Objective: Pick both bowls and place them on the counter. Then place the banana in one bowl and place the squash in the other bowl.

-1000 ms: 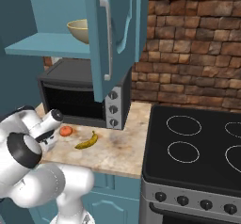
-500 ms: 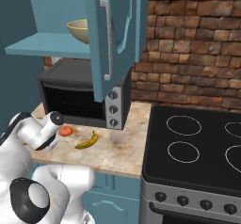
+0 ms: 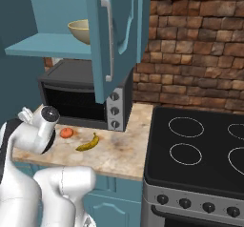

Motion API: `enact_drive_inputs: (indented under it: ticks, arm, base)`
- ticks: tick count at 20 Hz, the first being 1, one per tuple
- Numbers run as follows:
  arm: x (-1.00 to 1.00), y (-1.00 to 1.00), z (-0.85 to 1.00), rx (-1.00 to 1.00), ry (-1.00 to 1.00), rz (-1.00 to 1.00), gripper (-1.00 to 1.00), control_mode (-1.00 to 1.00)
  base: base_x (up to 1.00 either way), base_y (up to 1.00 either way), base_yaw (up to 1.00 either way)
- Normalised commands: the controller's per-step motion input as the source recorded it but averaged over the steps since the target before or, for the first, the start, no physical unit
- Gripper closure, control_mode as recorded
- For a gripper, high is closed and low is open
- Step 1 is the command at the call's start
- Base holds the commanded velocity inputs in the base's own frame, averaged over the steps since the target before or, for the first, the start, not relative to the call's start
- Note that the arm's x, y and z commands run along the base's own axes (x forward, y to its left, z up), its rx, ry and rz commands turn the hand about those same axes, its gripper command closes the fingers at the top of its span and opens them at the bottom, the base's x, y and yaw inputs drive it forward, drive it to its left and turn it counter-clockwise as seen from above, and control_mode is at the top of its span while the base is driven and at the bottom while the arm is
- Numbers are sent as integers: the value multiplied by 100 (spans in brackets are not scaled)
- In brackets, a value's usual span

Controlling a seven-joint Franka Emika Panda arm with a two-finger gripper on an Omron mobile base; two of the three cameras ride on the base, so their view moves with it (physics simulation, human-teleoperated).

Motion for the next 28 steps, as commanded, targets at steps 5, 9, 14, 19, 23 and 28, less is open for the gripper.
enact_drive_inputs:
  ticks: [5, 9, 14, 19, 23, 28]
  arm:
    - [-33, -34, 54, 0, 1, -11, -100, -100]
    - [-28, -32, 55, 0, 5, -15, -100, -100]
    - [-27, -31, 61, 0, 13, -14, -100, -100]
    - [-28, -31, 57, -1, 4, -24, -100, -100]
    - [-22, -27, 60, -1, 0, -29, -100, -100]
    - [-20, -27, 66, 0, -4, -20, -100, -100]
  base:
    - [0, 0, 0]
    - [0, 0, 0]
    - [0, 0, 0]
    - [0, 0, 0]
    - [0, 0, 0]
    - [0, 0, 0]
